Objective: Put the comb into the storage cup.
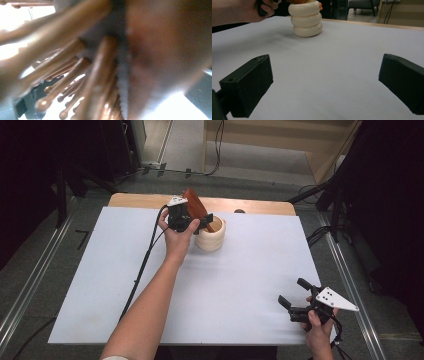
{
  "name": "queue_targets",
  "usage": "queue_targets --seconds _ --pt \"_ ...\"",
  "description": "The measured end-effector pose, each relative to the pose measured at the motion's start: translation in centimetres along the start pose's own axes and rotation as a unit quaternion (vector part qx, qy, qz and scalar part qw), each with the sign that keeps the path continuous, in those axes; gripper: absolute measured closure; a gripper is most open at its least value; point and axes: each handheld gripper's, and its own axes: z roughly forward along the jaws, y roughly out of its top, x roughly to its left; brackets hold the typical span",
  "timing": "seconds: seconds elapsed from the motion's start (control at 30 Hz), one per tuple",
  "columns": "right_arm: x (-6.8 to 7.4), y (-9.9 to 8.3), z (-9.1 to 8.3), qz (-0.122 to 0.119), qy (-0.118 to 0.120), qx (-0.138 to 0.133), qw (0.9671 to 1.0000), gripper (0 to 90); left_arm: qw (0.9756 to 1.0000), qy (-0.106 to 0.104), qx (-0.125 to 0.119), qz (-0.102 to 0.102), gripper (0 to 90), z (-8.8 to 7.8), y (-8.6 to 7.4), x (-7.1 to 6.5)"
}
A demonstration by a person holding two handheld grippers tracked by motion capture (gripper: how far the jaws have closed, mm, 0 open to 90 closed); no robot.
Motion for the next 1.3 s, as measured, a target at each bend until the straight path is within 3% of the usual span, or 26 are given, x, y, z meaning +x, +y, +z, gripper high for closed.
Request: queue_targets --seconds 0.3,0.67,0.77,1.3 --pt "0.0 0.0 0.0 0.000 0.001 0.000 1.0000 0.0 0.9999 0.015 0.001 0.004 0.0 -0.3 -0.4 0.0" --pt "0.0 0.0 0.0 0.000 0.000 0.003 1.0000 0.0 0.9997 0.013 -0.006 0.018 0.0 -1.3 -1.1 0.2" --pt "0.0 0.0 0.0 0.000 0.000 0.003 1.0000 0.0 0.9995 0.013 0.003 0.028 0.0 -1.5 -1.4 0.0" --pt "0.0 0.0 0.0 0.001 -0.001 0.003 1.0000 0.0 0.9977 0.008 0.000 0.068 0.0 -3.6 -2.7 -0.7"
